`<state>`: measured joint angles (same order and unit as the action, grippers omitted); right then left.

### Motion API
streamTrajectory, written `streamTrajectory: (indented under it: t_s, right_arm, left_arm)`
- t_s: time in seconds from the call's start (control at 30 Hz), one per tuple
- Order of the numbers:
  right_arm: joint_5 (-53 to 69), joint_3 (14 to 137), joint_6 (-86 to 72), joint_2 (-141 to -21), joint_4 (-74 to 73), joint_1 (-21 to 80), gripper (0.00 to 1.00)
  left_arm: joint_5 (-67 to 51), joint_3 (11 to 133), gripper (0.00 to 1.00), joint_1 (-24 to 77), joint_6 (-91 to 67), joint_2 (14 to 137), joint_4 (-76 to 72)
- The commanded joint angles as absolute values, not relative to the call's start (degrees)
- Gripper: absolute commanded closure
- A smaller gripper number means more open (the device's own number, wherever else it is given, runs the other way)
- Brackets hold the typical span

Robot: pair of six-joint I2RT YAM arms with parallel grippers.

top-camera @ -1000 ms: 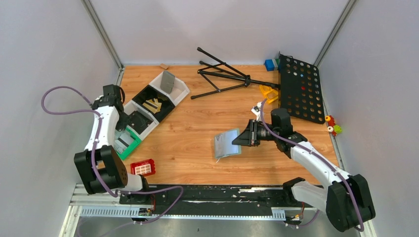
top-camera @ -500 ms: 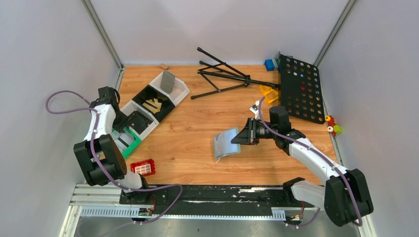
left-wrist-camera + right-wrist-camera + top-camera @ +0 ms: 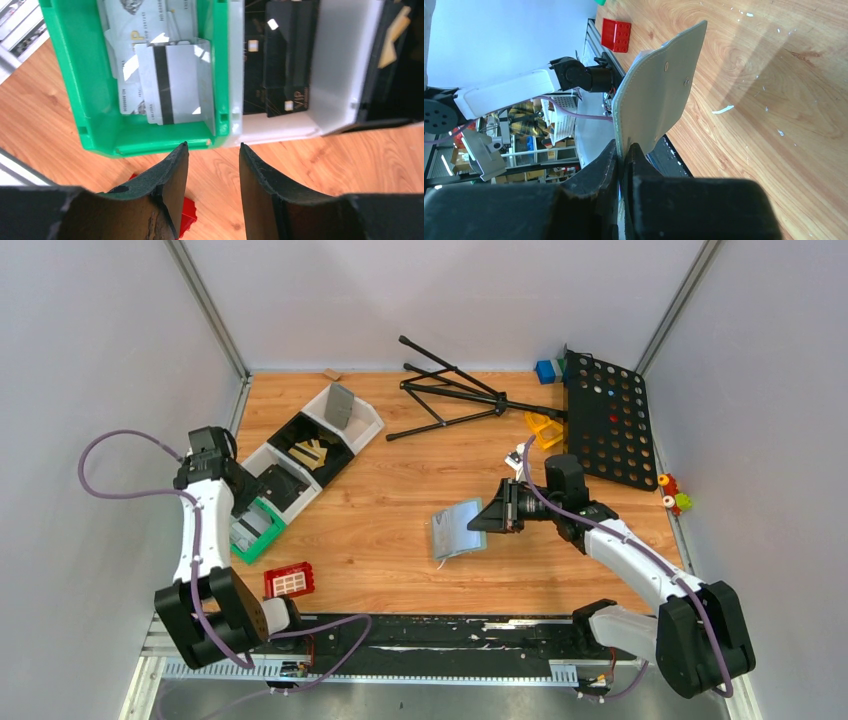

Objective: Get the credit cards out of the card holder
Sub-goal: Remove the credit card from the card holder.

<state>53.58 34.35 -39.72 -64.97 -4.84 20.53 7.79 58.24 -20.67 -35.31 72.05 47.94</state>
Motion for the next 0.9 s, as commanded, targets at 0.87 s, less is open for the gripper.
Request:
streamTrajectory:
  t_s: [0.87]
  right_arm:
    - [57.51,31.26,-49.35,-63.55,12.18,20.39,1.00]
  left_arm:
    - [-35.12,46.57,0.39,-7.45,-26.04,53.25,34.83]
